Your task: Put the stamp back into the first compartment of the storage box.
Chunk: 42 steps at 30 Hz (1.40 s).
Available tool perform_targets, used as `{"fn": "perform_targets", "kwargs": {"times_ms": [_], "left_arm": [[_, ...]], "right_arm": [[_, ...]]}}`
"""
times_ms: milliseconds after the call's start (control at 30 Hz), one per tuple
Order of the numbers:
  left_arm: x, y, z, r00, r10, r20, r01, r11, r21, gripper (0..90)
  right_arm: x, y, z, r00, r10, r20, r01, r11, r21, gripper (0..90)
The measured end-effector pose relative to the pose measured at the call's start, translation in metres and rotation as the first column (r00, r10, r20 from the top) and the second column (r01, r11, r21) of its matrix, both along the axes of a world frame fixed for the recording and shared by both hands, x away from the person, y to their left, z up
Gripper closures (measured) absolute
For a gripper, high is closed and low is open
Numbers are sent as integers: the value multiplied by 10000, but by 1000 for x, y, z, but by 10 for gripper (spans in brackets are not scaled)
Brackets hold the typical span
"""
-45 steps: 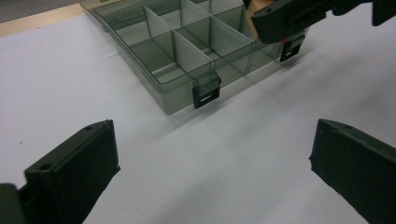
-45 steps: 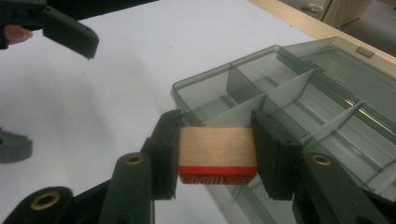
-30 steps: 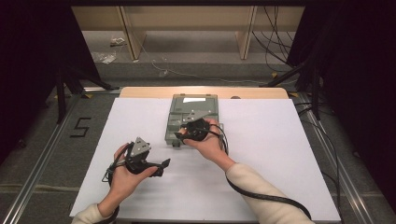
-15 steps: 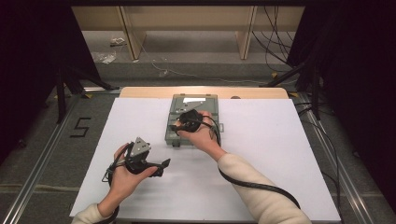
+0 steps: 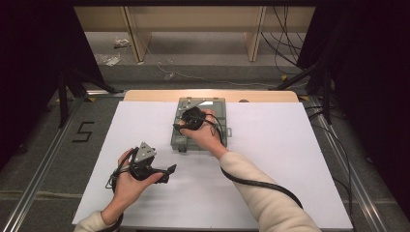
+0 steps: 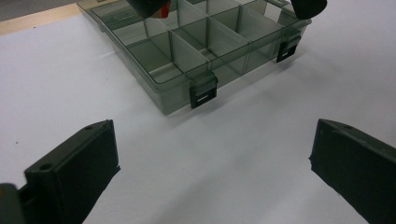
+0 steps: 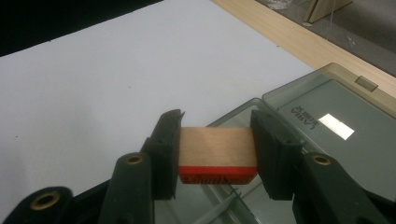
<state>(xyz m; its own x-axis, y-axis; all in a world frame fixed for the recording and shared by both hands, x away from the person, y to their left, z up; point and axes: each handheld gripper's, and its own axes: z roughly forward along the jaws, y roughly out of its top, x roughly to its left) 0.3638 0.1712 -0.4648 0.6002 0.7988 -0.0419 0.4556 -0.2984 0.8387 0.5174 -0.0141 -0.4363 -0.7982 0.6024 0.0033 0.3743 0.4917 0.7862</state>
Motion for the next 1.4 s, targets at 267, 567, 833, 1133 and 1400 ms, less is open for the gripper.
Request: {"fn": "perform_targets", "kwargs": {"times_ms": [267,567,833,1133,1400], "left_arm": [[0,0,0,10000,-3,-4,3,10000,-10,4],[0,0,0,10000,-8,-11,8,10000,-17,4],[0,0,0,10000,-17,-21,17,10000,-27,3],[0,0,0,10000,-15,-37,15,10000,-59,3],[0,0,0,10000,-7,-41,7,10000,-70,4]], "right_arm": [[10,3,0,9998,-184,-116,183,9998,-82,559],[18,7,-3,9992,-324,-227,320,9994,-139,559],[23,9,-6,9985,-471,-268,464,9986,-254,558],[28,11,-6,9982,-529,-284,518,9980,-357,557],[33,12,-8,9972,-667,-334,652,9970,-422,557]]}}
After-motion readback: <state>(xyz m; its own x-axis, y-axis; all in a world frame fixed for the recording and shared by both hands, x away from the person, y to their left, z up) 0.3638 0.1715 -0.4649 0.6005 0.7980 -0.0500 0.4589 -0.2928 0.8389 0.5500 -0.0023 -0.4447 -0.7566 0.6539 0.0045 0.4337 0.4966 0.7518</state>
